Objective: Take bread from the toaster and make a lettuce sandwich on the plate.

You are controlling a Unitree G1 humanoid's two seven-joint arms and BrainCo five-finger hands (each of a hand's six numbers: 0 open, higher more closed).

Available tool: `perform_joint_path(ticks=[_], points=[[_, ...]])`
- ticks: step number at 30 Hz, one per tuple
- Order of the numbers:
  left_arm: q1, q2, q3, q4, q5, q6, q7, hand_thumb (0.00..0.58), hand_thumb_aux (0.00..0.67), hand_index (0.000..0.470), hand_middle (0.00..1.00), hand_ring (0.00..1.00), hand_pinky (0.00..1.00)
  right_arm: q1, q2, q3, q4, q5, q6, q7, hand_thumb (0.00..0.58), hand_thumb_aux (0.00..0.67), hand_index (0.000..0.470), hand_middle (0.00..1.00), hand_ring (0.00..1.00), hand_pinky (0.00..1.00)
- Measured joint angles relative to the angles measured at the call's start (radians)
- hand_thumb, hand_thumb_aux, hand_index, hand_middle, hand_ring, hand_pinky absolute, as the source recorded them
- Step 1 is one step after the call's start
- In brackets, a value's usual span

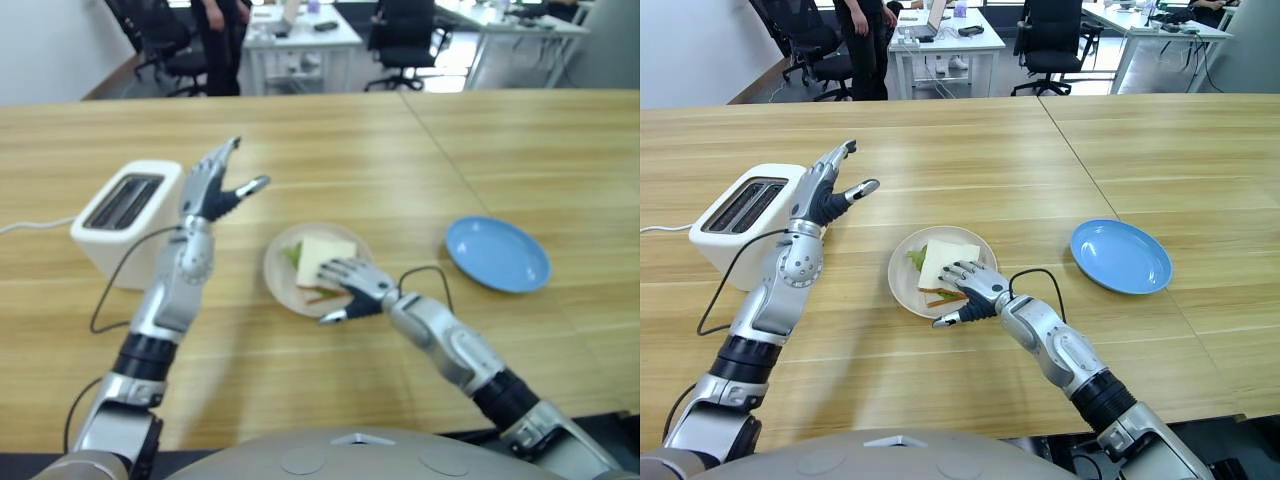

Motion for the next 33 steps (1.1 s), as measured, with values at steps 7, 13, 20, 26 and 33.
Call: perform_joint_path(ticks=[7,13,20,26,33], points=[[0.106,0.008,-0.081,0.002,-0.133,-0.086,-0.214,0.58,0.67,0.46,1.0,1.0,1.0,0.017,-0.015,-0.212,-0.27,0.083,-0.114,-0.264,0.58,0.67,0.46,1.0,1.0,1.0],[0.214,0.152,0.038,-0.167,-0.262,0.02,-0.403,0.58,0.67,0.46,1.0,1.0,1.0,0.171,-0.097,-0.362,-0.369,0.249,-0.103,-0.153,0.58,0.67,0.46,1.0,1.0,1.0],[0.38,0.273,0.045,-0.378,-0.282,0.33,-0.617,0.58,0.67,0.46,1.0,1.0,1.0,0.405,-0.24,-0.295,-0.398,0.404,-0.027,0.25,0.58,0.67,0.46,1.0,1.0,1.0],[0.364,0.338,-0.05,-0.286,-0.183,0.385,-0.659,0.58,0.67,0.46,1.0,1.0,1.0,0.39,-0.217,-0.188,-0.389,0.431,0.023,0.425,0.58,0.67,0.46,1.0,1.0,1.0],[0.225,0.185,-0.23,-0.099,-0.1,0.374,-0.627,0.58,0.67,0.46,1.0,1.0,1.0,0.181,-0.114,-0.098,-0.146,0.363,0.022,0.414,0.58,0.67,0.46,1.0,1.0,1.0]])
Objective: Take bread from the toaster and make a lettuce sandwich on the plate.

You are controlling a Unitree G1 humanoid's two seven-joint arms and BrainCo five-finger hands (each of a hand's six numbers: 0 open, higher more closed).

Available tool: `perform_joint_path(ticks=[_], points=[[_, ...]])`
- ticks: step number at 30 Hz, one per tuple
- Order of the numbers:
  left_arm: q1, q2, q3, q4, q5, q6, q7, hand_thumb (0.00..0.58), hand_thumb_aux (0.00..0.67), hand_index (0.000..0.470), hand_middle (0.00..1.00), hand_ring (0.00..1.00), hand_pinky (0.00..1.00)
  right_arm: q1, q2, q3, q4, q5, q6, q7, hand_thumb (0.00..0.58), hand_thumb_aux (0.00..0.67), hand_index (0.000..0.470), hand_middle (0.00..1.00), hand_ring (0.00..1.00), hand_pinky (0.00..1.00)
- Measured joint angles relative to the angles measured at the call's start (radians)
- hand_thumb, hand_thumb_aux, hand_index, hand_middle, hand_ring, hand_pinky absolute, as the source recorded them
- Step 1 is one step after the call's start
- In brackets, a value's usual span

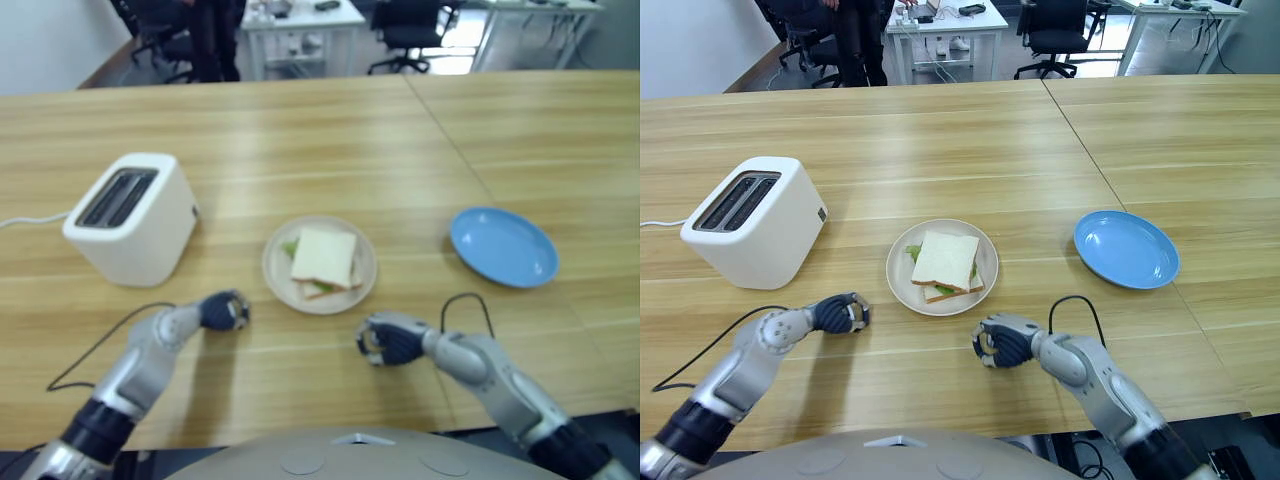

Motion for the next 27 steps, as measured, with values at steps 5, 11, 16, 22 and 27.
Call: perform_joint_path(ticks=[5,11,16,22,27], points=[[-0.127,-0.095,-0.054,0.152,0.025,-0.036,0.024,0.58,0.67,0.46,1.0,1.0,1.0,-0.15,0.078,0.028,0.204,0.006,-0.064,-0.03,0.58,0.67,0.46,1.0,1.0,1.0],[-0.326,-0.246,-0.051,0.455,0.017,-0.13,0.141,0.58,0.67,0.46,1.0,1.0,1.0,-0.407,0.195,0.049,0.592,-0.021,-0.154,-0.189,0.505,0.428,0.294,1.0,1.0,1.0],[-0.408,-0.303,0.016,0.62,-0.022,-0.204,0.282,0.0,0.0,0.0,0.0,0.0,0.0,-0.535,0.229,0.055,0.832,-0.066,-0.253,-0.436,0.0,0.0,0.0,0.0,0.0,0.0],[-0.366,-0.243,0.158,0.565,-0.058,-0.233,0.415,0.0,0.0,0.0,0.0,0.0,0.0,-0.453,0.134,0.0,0.716,-0.064,-0.341,-0.579,0.0,0.0,0.0,0.0,0.0,0.0],[-0.314,-0.228,0.296,0.395,-0.123,-0.253,0.49,0.0,0.0,0.0,0.0,0.0,0.0,-0.336,0.09,-0.134,0.49,0.068,-0.36,-0.577,0.0,0.0,0.0,0.0,0.0,0.0]])
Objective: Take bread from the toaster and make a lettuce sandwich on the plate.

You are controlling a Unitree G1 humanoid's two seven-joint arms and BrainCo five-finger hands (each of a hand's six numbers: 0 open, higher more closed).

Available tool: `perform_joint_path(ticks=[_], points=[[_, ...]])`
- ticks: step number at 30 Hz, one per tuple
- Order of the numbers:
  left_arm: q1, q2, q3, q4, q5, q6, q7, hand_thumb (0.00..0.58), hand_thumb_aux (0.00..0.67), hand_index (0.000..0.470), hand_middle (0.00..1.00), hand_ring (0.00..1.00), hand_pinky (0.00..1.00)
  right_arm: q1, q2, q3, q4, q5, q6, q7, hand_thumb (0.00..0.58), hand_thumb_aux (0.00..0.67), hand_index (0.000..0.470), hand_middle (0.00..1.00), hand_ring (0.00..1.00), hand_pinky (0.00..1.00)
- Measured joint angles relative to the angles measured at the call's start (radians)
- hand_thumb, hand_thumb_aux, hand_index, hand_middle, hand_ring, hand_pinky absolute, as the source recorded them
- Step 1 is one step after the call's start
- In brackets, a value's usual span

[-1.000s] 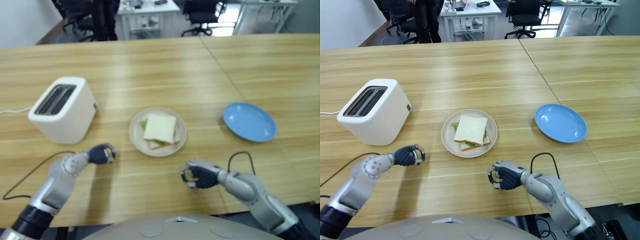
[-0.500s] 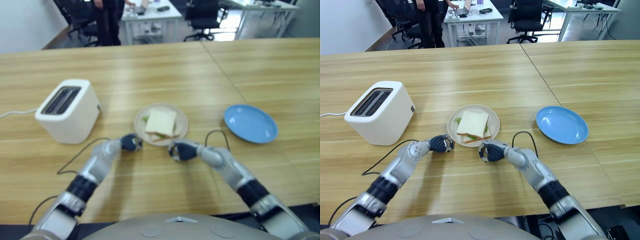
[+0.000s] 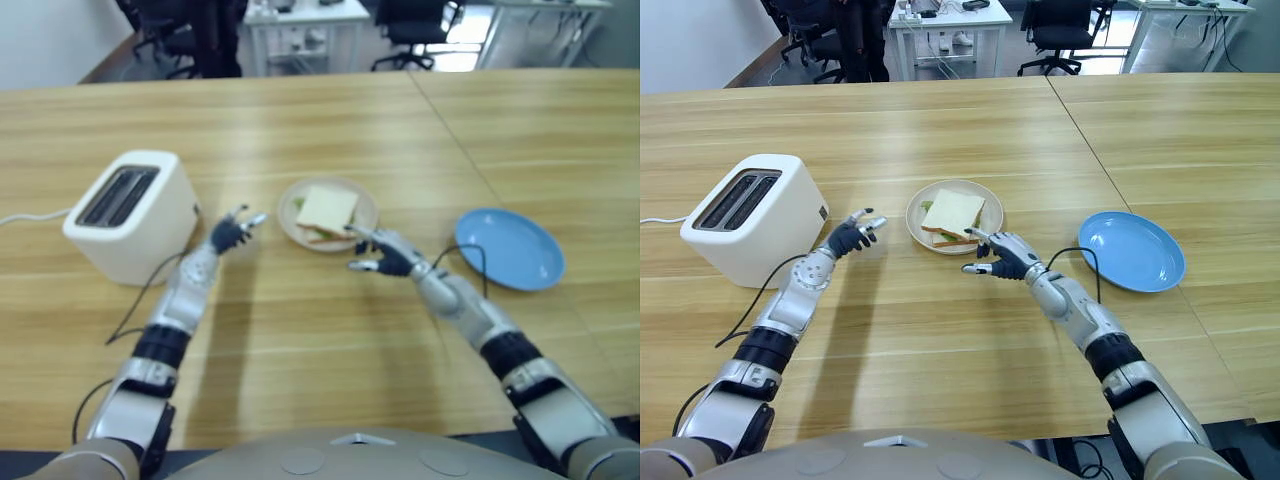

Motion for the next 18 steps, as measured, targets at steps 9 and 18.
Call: perform_joint_path(ticks=[9,18], points=[[-0.034,-0.206,0.147,-0.017,-0.234,-0.244,0.089,0.0,0.0,0.0,0.0,0.0,0.0,0.01,0.224,-0.238,-0.1,0.44,0.057,0.054,0.0,0.0,0.0,0.0,0.0,0.0],[-0.165,-0.286,0.141,0.391,-0.345,-0.423,-0.068,0.0,0.0,0.0,0.0,0.0,0.0,-0.035,0.335,-0.328,0.05,0.634,0.043,0.195,0.0,0.0,0.0,0.0,0.0,0.0]])
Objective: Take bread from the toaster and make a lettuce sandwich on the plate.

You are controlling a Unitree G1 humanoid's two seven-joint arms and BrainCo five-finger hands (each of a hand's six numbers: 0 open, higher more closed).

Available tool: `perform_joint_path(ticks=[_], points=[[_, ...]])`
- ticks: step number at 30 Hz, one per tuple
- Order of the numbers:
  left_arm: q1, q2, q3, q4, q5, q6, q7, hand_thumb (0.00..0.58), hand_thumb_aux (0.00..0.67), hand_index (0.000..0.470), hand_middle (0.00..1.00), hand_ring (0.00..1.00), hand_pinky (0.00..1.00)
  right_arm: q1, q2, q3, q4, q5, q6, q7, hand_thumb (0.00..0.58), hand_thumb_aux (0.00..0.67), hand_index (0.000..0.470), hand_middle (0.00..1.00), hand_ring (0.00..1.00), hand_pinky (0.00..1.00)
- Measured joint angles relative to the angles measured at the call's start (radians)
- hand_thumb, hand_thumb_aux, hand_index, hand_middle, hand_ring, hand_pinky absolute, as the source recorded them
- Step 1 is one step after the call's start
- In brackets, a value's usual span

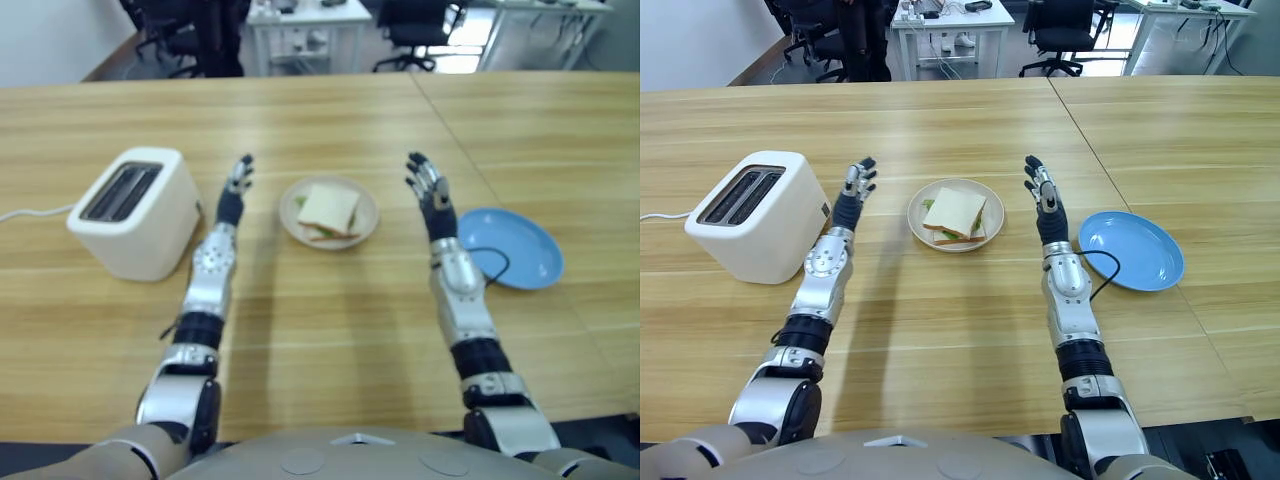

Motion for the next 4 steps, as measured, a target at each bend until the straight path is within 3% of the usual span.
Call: perform_joint_path(ticks=[4], points=[[-0.063,0.008,0.014,0.167,-0.014,-0.066,-0.021,0.0,0.0,0.0,0.0,0.0,0.0,-0.027,-0.011,-0.003,0.092,-0.032,-0.064,0.003,0.0,0.0,0.0,0.0,0.0,0.0]])
